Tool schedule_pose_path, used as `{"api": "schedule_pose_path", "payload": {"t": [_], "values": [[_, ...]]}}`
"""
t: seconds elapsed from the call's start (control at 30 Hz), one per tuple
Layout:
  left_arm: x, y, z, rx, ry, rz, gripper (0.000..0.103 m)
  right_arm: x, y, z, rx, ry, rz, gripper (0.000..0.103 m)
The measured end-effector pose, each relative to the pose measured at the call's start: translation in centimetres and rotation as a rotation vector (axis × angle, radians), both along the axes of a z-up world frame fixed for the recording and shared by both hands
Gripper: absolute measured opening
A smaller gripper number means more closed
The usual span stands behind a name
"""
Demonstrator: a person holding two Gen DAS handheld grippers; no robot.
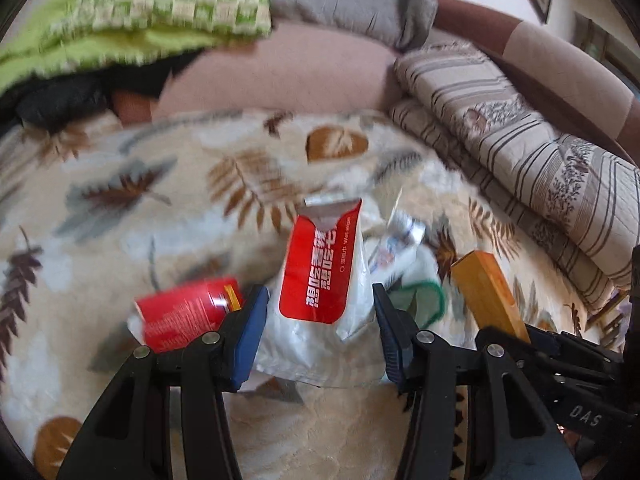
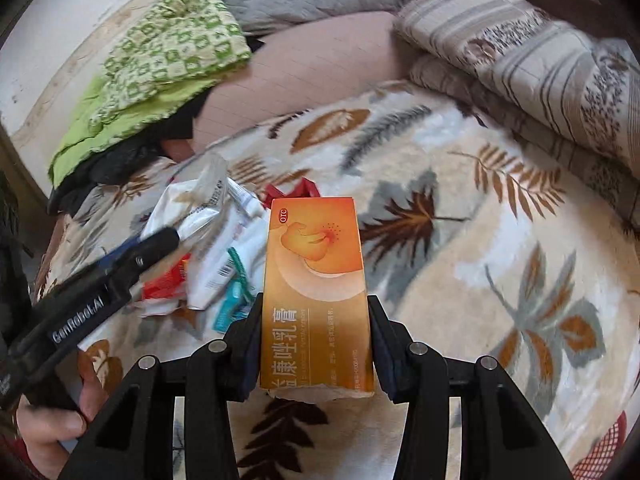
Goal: Collect trash
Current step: 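Lift the wet-wipe pack and orange box above the bed with both tools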
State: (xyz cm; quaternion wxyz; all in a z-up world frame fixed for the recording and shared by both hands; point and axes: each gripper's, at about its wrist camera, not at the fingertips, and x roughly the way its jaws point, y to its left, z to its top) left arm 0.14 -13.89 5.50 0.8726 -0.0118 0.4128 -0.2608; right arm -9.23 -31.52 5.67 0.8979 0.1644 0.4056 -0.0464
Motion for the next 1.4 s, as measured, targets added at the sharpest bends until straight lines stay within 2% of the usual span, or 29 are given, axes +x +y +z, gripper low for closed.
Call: {"api": "schedule_pose_path", "payload": {"t": [0.1,0.37,0.6,0.67,0.87,1.0,1.07,1.4], "values": [[0.4,-0.3,-1.0,0.021,0.027,0.001,0.05,0.0,-0.7,-0.9,0.032,0.027,-0.009,0.05],[1.4,-0.4,-2.3,-0.001,0.07,0.013,0.05,0.3,-0.8,-3.0,0.054,0.099,0.008,0.051],[0.4,-0.6,-1.3,0.028,-0.012,0.021,0.049,0.6,-0.7,-3.7,0.032,0.125,0.017,0.053],[-0.1,-0.6,-0.5,0.016,-0.041,0.021,0.049,0.6,-0.9,-3.9,0.039,0.131,0.019,0.05],[-1.8,-0.3,1.7,-0.023,-0.12,0.026,0.049,-0.1,-1.2,-2.4,0.007,0.079,-0.009,0.048],[-2.2,-0.9,2.0,0.046,-0.188,0.049,0.049,-1.1,-1.4,-0.3,-0.046,-0.024,-0.065,0.048],[-2.1,-1.1,1.8,0.072,-0.196,0.055,0.049,-1.4,-1.5,0.5,-0.065,-0.059,-0.082,0.048],[-2.3,-1.3,1.4,0.124,-0.213,0.061,0.049,-0.9,-1.4,0.4,-0.04,-0.054,-0.073,0.048]]}}
